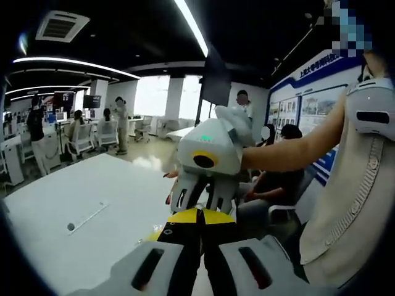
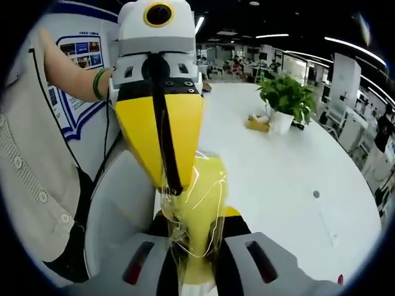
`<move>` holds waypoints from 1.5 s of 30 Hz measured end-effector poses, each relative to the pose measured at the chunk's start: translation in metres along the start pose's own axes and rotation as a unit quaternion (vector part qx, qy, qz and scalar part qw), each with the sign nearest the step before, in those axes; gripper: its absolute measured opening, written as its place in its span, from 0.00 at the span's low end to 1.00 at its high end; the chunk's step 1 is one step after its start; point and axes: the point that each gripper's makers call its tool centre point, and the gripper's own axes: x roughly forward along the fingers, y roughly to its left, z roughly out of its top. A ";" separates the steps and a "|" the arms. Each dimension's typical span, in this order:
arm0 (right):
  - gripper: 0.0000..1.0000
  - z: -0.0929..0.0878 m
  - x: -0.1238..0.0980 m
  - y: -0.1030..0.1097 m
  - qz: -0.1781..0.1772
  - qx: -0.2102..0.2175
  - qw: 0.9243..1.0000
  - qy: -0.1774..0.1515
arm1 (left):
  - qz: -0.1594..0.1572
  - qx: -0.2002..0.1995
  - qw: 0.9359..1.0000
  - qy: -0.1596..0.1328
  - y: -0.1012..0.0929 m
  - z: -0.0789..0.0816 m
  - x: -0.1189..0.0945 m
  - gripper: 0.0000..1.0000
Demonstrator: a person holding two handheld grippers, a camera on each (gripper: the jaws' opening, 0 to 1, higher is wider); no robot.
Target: Compare the silicone blocks by pressing each to a similar depth, holding the contact briefly, and releasing to observe deformation and rebound differences across the visible hardness samples.
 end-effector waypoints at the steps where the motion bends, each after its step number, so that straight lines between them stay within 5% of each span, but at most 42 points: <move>1: 0.05 0.001 0.000 -0.001 -0.007 -0.012 1.000 -0.002 | 0.000 0.000 1.000 0.000 0.000 0.000 0.000 0.00; 13: 0.05 -0.001 0.001 -0.001 -0.003 -0.004 1.000 0.001 | -0.003 0.000 1.000 0.001 0.010 -0.002 -0.006 0.00; 45: 0.07 -0.001 0.001 0.000 0.009 0.016 1.000 -0.007 | -0.002 0.001 1.000 -0.001 -0.005 -0.002 0.004 0.00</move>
